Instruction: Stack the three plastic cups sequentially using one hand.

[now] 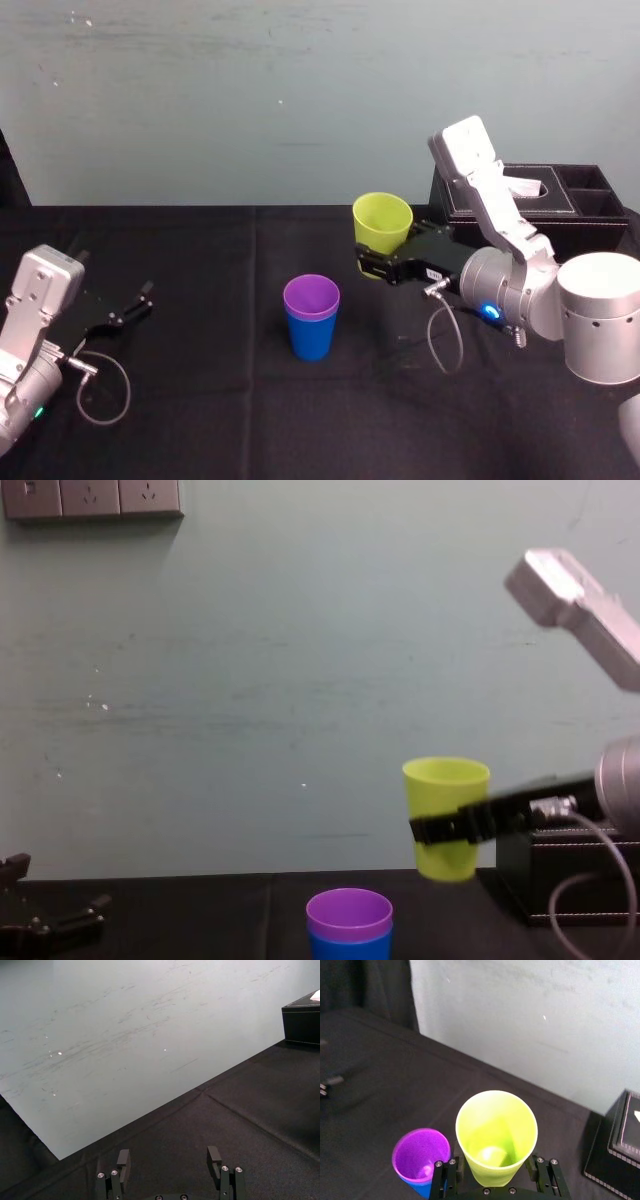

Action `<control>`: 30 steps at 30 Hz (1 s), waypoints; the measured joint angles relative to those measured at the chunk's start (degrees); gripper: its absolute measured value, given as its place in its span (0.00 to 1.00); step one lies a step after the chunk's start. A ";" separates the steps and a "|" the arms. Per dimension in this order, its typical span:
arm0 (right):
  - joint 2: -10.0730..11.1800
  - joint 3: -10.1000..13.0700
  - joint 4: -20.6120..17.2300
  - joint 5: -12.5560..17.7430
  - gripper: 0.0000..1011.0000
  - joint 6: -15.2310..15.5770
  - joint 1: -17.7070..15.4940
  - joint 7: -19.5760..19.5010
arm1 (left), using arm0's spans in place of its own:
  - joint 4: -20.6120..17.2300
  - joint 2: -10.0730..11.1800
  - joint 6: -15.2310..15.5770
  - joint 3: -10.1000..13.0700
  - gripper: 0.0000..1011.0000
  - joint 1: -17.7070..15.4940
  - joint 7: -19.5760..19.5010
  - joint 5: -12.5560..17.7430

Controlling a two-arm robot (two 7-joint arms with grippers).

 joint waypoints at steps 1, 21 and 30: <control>0.05 0.02 -0.51 0.14 0.70 0.12 0.04 0.17 | 0.00 0.00 0.00 0.00 0.99 0.00 0.00 0.00; 1.06 -3.86 -4.15 2.69 0.70 2.60 1.94 2.79 | 0.00 0.00 0.00 0.00 0.99 0.00 0.00 0.00; 0.78 -5.65 -3.02 3.96 0.70 2.71 2.91 3.44 | 0.00 0.00 0.00 0.00 0.99 0.00 0.00 0.00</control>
